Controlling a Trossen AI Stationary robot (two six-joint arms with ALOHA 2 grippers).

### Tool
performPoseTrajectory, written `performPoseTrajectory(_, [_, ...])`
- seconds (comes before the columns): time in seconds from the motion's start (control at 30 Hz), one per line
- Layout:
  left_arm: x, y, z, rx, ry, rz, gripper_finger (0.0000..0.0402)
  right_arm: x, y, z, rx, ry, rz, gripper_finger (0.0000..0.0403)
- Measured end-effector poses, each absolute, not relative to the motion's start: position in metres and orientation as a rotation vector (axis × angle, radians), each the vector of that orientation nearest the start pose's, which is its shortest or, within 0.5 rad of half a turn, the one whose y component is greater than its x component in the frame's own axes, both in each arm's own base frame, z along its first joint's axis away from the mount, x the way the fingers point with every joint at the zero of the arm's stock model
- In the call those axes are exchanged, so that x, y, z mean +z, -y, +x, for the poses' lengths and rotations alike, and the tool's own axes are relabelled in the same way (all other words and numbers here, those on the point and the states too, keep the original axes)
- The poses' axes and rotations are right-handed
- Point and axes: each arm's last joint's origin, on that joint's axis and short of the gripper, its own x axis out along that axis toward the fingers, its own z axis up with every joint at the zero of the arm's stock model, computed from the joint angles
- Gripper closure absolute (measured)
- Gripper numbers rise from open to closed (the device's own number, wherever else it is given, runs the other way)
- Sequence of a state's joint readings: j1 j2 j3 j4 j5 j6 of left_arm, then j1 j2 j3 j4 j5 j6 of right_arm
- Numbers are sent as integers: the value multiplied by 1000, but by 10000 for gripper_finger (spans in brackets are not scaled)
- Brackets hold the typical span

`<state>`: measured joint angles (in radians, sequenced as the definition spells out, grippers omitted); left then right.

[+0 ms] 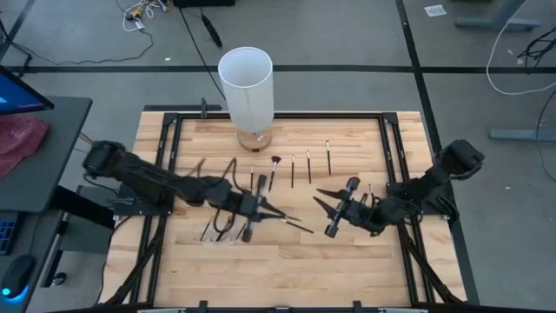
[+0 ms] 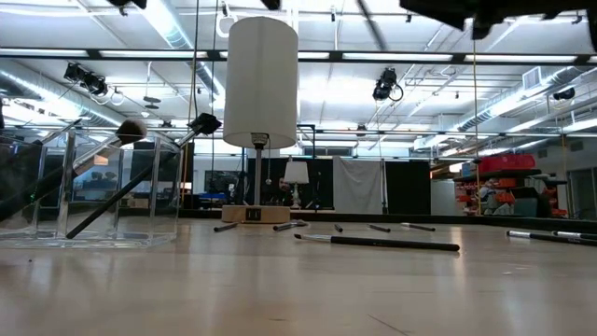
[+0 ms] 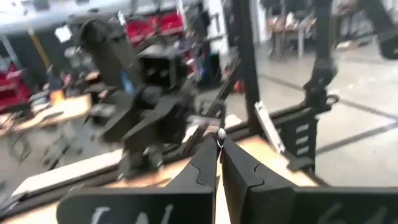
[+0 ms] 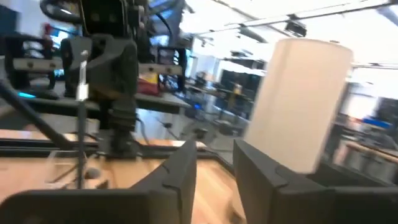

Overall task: Put items in baskets/containers
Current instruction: Put the eyeshadow brush in the transparent organizer

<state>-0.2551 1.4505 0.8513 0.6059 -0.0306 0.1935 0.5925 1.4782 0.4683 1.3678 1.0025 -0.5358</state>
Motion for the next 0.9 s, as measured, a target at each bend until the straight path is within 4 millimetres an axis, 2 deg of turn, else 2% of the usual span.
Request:
performPoseTrajectory(0.27, [323,92,243,-192,-244,124,395,214,-128,222,-461,75,-256,273])
performPoseTrajectory(0.47, [353,108,206,-151,-536,27,395,207,-125,226,-449,46,-223,273])
performPoseTrajectory(0.53, [355,112,197,-149,-601,17,395,207,-124,227,-433,54,-213,273])
performPoseTrajectory(0.73, [344,124,177,-150,-758,-32,395,207,-121,230,-398,63,-217,273])
performPoseTrajectory(0.9, [340,129,169,-101,-794,-72,394,207,-121,230,-391,62,-221,272])
